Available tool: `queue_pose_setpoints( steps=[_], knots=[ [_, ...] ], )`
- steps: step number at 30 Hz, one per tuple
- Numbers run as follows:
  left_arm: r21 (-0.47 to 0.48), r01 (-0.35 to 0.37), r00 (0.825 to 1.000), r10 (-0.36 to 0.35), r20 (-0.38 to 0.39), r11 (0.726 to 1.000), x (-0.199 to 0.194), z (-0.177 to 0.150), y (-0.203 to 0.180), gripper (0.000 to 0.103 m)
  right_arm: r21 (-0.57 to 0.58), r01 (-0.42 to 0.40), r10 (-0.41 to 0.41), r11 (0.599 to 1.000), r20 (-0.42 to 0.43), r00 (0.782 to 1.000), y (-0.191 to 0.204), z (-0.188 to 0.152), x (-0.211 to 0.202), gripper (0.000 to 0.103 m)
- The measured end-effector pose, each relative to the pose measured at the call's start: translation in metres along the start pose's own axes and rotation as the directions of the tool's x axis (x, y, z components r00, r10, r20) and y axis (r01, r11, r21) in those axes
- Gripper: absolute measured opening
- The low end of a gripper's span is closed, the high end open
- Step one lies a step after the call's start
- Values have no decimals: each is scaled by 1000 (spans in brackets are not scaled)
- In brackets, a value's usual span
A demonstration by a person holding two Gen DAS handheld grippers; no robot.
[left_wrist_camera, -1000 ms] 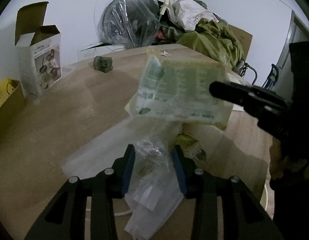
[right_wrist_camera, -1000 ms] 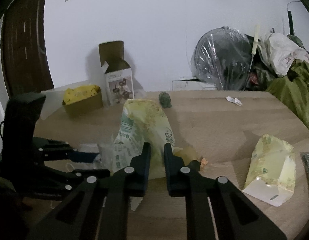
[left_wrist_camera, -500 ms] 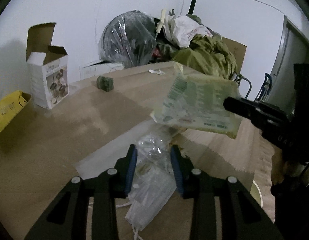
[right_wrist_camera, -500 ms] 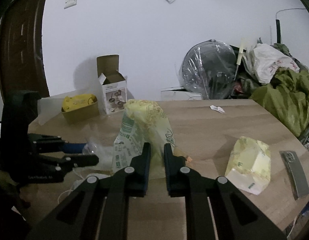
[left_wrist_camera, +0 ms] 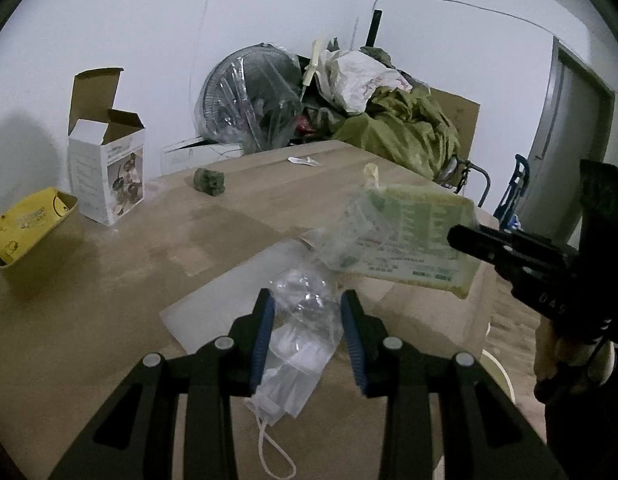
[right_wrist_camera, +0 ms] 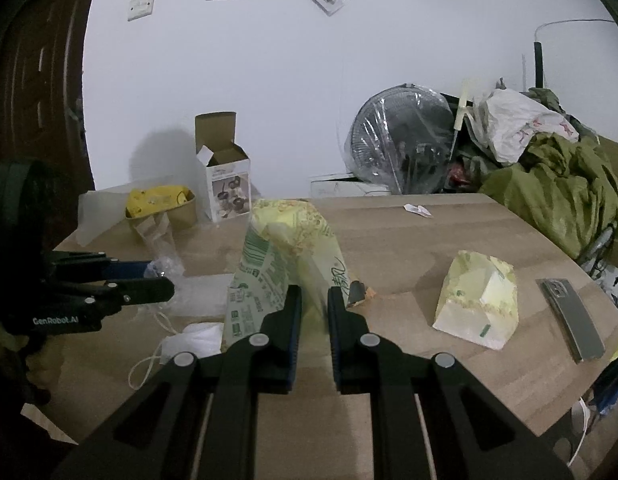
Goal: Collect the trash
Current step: 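Carry the green-printed bag and clear bag over the cream bucket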
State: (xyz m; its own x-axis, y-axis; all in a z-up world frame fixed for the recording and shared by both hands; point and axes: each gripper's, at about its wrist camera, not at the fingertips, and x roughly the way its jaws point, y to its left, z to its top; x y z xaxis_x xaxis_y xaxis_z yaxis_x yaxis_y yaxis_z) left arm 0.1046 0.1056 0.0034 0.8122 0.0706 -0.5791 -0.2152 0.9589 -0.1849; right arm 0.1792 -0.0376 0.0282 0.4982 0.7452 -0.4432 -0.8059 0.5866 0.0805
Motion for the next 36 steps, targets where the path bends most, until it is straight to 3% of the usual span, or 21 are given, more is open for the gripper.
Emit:
queue_pose_setpoints(
  steps=[17,36],
  knots=[
    [52,84,996,-84,-4,995,0,-13,-26,34,35,67,-67,997,6,998,-4,-26,-36,12],
    [138,181,983,-175,-55,974,21,-23,-78,34,129,182,-182,975,-12,983,-44,-71,-83,12]
  ],
)
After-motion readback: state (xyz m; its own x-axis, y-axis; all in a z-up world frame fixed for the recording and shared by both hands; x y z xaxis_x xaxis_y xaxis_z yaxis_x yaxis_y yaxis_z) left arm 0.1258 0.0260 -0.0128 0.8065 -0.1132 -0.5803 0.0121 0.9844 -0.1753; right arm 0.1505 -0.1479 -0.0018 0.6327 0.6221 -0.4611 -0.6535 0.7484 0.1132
